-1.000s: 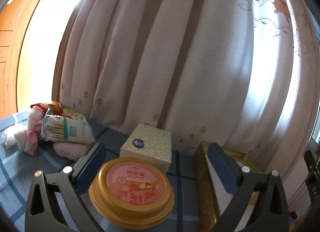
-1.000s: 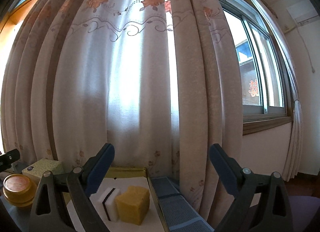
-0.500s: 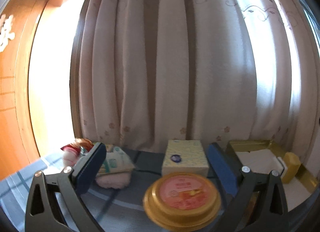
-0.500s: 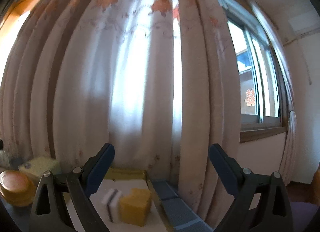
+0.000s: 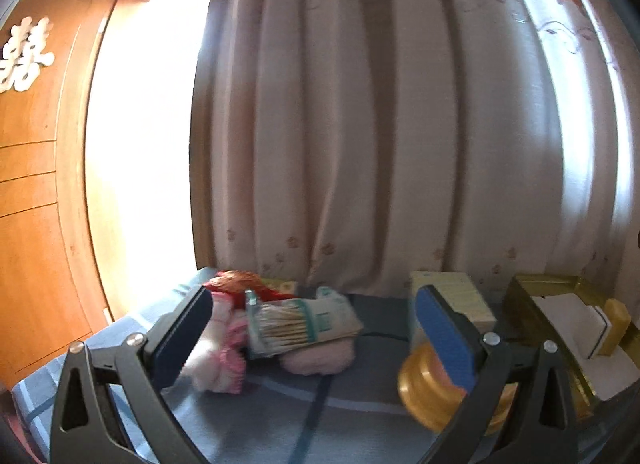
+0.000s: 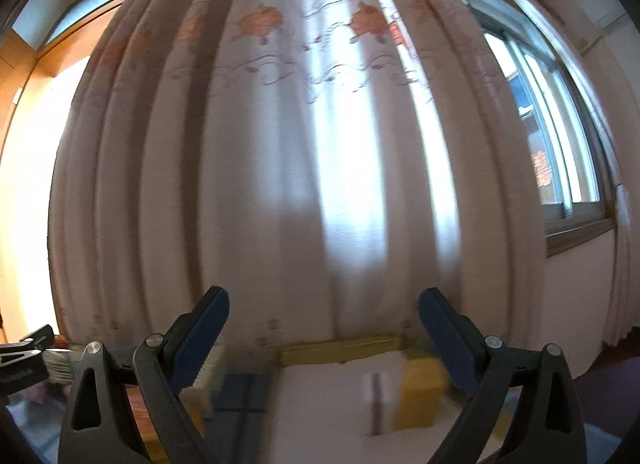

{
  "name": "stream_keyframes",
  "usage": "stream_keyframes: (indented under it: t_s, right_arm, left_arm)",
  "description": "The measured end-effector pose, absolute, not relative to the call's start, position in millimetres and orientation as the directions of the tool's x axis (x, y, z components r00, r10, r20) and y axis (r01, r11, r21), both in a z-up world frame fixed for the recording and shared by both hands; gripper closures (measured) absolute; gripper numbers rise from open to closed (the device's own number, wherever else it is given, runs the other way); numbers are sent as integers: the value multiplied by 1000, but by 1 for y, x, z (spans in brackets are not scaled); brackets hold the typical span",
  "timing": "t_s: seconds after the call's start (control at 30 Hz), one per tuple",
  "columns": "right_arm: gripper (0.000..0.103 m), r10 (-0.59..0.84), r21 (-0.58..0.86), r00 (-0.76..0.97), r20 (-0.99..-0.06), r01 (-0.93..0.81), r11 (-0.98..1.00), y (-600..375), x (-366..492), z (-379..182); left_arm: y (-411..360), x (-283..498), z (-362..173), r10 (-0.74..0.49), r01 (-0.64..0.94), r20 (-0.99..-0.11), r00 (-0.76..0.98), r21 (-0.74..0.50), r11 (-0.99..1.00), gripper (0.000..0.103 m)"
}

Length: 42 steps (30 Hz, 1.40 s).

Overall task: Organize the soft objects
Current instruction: 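Lift both tools out of the tray back toward the remaining items, then grasp the pink-and-white knitted sock bundle with the right tool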

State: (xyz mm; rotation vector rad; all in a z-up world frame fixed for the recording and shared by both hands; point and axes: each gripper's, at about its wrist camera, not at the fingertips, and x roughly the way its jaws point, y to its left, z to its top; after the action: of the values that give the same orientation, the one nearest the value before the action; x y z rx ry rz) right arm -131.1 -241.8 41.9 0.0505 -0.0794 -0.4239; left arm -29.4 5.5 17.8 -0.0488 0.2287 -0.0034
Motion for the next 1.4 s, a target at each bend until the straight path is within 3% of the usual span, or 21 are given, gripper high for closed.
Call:
stream_keyframes:
  t_s: [0.33, 0.93, 1.23, 1.4]
  right_arm:
    - [6, -282, 127, 959, -12, 281, 951, -187, -101, 39]
    - [6, -14, 80, 986, -164, 28, 996, -86, -47, 29]
    - [6, 180, 99, 927, -328, -156, 983, -39, -5, 17]
    - [7, 311, 186, 843, -439, -253, 949, -15, 21, 7]
  left_arm:
    - [63, -15, 14, 87, -101, -245, 966, -43, 994, 1]
    - [155, 6, 5, 262, -272, -308, 915, 10, 962, 1]
    - [197, 15, 1, 360, -378, -331, 872, 11, 926, 1]
    - [207, 20, -1, 366, -393, -361, 858, -4, 919, 1]
